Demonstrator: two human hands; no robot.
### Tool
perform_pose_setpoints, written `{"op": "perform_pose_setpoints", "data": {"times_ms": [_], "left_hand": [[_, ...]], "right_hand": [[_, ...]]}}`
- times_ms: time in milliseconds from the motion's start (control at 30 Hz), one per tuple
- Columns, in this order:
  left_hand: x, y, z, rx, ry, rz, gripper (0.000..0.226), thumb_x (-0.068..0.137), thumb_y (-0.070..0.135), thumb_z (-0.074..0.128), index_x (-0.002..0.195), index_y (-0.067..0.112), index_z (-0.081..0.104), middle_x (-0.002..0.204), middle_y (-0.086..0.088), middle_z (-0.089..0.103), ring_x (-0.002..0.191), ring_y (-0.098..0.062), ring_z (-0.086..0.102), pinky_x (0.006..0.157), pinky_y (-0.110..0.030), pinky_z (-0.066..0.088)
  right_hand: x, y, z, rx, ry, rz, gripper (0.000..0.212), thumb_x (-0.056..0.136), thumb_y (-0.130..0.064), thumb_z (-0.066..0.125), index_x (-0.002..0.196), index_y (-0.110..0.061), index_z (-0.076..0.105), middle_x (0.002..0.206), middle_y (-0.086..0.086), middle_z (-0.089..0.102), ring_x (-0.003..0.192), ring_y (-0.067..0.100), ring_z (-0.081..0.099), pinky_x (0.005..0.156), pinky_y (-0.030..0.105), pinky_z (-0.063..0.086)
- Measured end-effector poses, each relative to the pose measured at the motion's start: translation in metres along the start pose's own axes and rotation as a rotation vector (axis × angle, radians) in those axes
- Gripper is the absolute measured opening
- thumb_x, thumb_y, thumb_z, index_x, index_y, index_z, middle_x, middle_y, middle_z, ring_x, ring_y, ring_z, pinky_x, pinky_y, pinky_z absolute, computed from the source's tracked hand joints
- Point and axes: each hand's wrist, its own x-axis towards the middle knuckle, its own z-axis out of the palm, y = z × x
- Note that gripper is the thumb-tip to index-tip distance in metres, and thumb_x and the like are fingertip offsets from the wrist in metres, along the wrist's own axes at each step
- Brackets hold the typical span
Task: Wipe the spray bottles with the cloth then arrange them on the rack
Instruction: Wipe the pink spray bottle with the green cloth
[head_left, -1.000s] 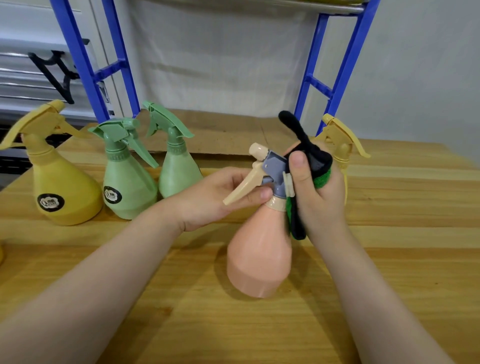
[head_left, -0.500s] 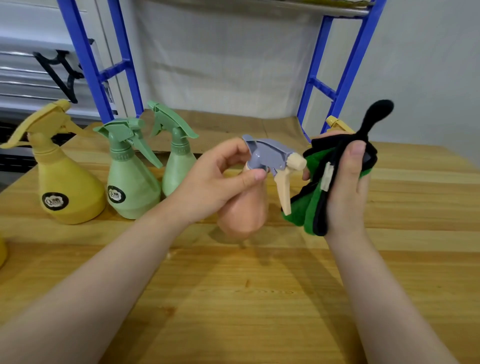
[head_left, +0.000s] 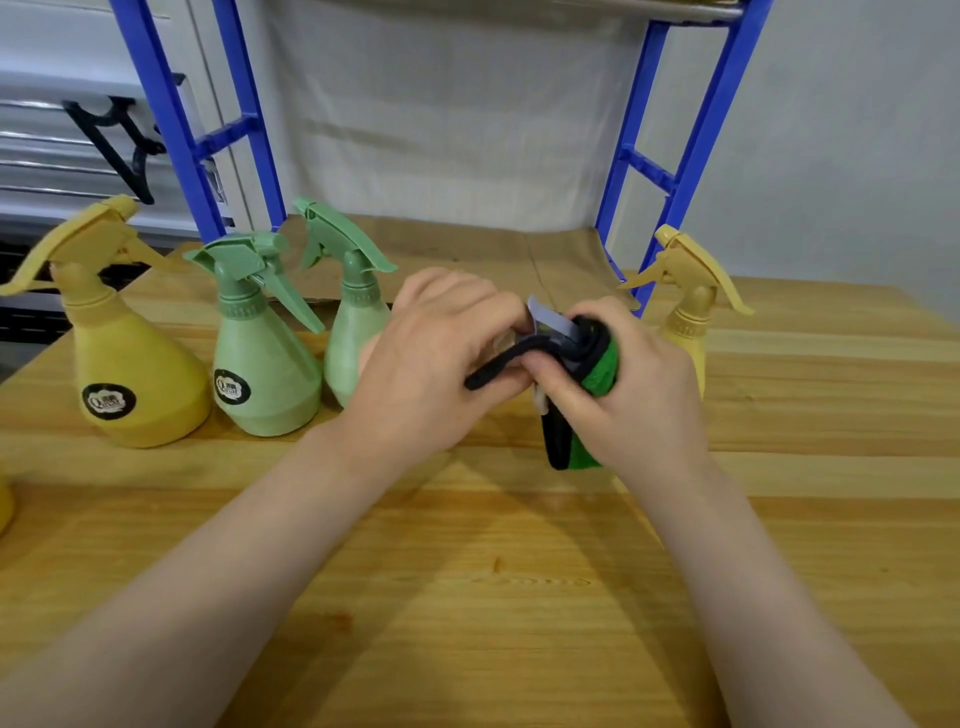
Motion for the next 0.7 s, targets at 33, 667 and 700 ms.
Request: {"op": "perform_pose_setpoints", "data": {"times_ms": [33,667,700], "left_hand": [[0.0,0.001,0.001,-0.003,0.01,-0.004,0.022,0.075,0.029,0.074,0.08,0.015,0.057,0.073,0.01,0.043,0.076,-0.012,0.04,0.083,-0.028,0.028],[-0.003,0.004,0.011,-0.29,0.068,-0.262,0.035,0.072,0.052,0.07,0.085,0.021,0.061,0.081,0.013,0.06,0.083,-0.007,0.052,0.083,-0.034,0.04],[-0.004,0.005,0.01,-0.324,0.073,-0.278,0.034,0.073,0.051,0.069,0.085,0.02,0.061,0.083,0.012,0.062,0.084,-0.009,0.054,0.083,-0.037,0.042]], "right_hand": [[0.0,0.0,0.0,-0.021,0.042,-0.034,0.048,0.084,-0.063,0.055,0.096,-0.017,0.061,0.083,-0.009,0.064,0.073,0.012,0.057,0.062,0.03,0.042],[0.003,-0.009,0.002,0.656,0.205,0.257,0.012,0.086,-0.04,0.062,0.081,-0.031,0.056,0.071,-0.021,0.06,0.07,-0.002,0.056,0.07,0.018,0.043],[0.003,-0.012,0.002,0.689,0.197,0.235,0.012,0.083,-0.037,0.066,0.086,-0.03,0.057,0.077,-0.021,0.062,0.075,0.001,0.06,0.074,0.019,0.045]]}}
